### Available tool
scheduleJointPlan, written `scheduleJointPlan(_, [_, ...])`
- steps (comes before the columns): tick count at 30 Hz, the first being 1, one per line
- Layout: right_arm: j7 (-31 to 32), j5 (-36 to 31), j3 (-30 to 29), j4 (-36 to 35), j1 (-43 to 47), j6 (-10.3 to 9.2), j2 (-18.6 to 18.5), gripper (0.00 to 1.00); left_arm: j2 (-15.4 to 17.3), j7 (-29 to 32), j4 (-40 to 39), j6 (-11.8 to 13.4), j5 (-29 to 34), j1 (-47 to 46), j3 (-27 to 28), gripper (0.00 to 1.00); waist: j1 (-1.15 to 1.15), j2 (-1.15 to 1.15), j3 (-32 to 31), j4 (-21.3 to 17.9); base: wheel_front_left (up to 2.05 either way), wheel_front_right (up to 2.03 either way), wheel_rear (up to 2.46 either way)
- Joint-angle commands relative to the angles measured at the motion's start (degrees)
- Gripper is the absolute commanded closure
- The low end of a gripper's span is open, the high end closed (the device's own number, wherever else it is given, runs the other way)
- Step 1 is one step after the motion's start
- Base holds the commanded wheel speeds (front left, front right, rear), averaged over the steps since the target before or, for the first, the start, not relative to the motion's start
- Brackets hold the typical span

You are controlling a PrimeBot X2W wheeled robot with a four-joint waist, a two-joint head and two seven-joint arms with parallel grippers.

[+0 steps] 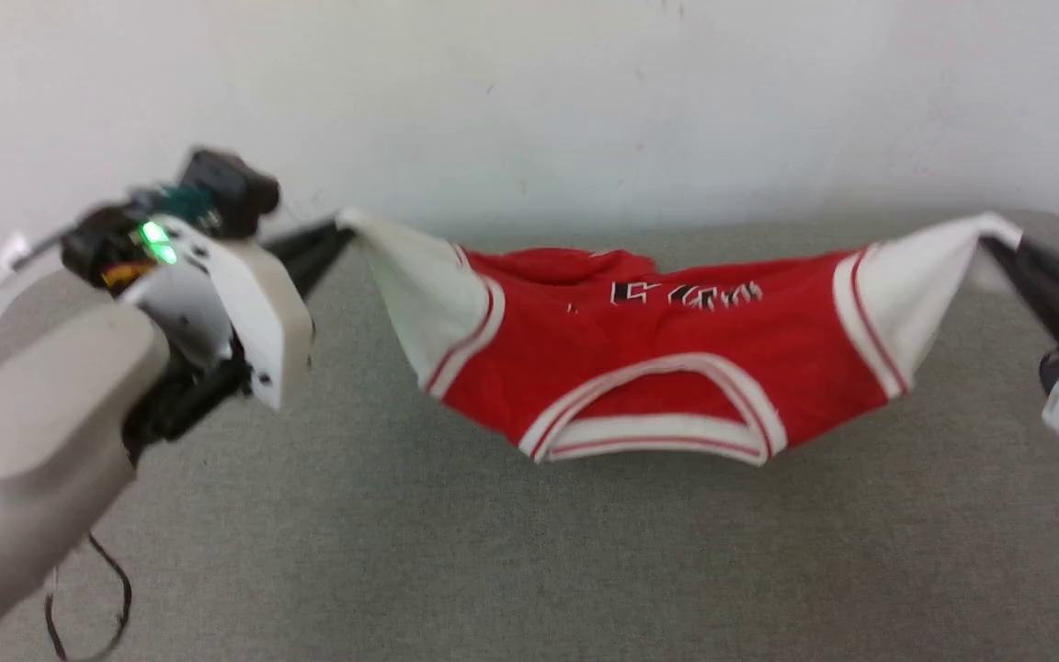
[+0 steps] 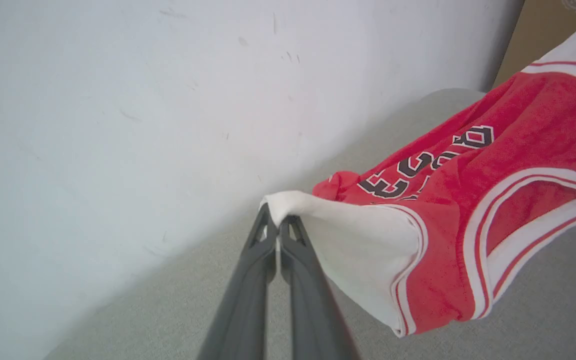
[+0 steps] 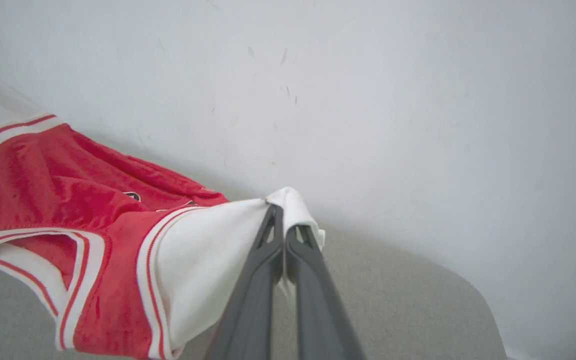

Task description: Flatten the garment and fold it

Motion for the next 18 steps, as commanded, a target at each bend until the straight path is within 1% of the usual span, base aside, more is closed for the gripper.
scheduleJointPlan(1, [-0.72, -0.61, -1.24, -0.54, -1.22, -0.04, 0.89, 1.00, 0.54, -0.74, -0.72, 0.71, -0.02, -1.42, 1.02, 1.00, 0.01, 0.00, -0.72, -0.07, 0.00, 0.00, 0.00])
scheduleJointPlan(4, [-1.42, -2.74, -5.21, -1.82, -3.14, -0.04, 2.69, 1.00, 1.00, -2.19, -2.65, 2.12, -0.45, -4.09, 3.86, 1.00, 0.01, 0.00, -1.00, -0.05, 0.00, 0.00, 0.00])
scheduleJointPlan(8, [-1.18, -6.01, -9.59, -2.63, -7.46, -0.04, 5.58, 1.00, 0.83, -5.08, -2.87, 4.27, 1.02, -8.71, 7.25, 1.00, 0.01, 0.00, -0.89, 0.02, 0.00, 0.00, 0.00])
scheduleJointPlan(12, [-0.94, -9.82, -12.25, -1.47, -13.52, -0.04, 8.95, 1.00, -0.81, -8.09, -0.60, 5.67, 2.76, -12.88, 9.44, 1.00, 0.01, 0.00, -0.04, -0.08, 0.00, 0.00, 0.00])
scheduleJointPlan(18, [-0.54, -14.52, -14.37, 4.88, -23.39, -0.04, 13.64, 1.00, -4.38, -12.67, 5.62, 6.94, 5.93, -18.84, 11.11, 1.00, 0.01, 0.00, 2.95, -0.10, 0.00, 0.00, 0.00])
